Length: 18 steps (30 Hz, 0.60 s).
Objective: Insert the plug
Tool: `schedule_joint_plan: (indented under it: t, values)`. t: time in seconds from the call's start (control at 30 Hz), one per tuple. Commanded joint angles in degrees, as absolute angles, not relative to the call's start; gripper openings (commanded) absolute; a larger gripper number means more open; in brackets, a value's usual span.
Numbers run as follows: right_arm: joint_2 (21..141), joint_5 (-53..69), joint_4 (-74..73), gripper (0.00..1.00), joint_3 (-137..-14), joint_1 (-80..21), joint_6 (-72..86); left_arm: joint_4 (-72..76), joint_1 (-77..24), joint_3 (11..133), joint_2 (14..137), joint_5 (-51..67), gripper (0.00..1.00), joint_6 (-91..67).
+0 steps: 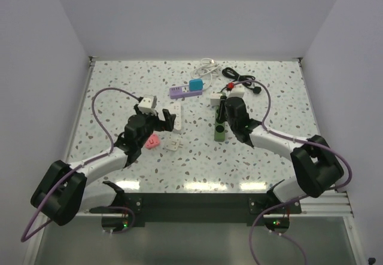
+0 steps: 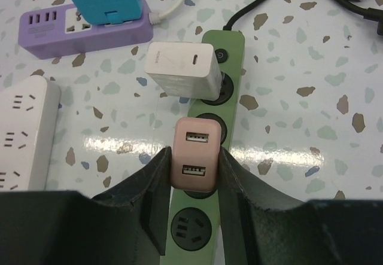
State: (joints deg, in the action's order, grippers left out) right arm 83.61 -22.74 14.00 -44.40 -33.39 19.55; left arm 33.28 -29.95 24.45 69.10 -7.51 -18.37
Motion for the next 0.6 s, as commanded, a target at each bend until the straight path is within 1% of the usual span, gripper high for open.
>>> schedule_joint_plan:
  t: [0.0,0.23,0.43,0.57]
  values:
    - [86.6,-27.5,18.5,0.00,-47.5,-33.6,21.5,33.1,-28.7,24.2,67.2,-8.1,1.00,-17.5]
    - [91.6,-29.4,21.2,0.00,-49.0,-33.6,21.9,33.4,-27.2,23.3,66.6,-7.4,1.00,-17.6]
    - [92.5,-28.6,22.0,0.00,-49.0,-33.7,22.7,34.1,-26.4,23.1,67.8,-6.3,1.00,-17.7]
    - [93.1,-30.3,23.3,0.00,-48.4,-34.1,22.3,34.6,-26.0,22.9,68.2,-5.9,1.00,-17.8]
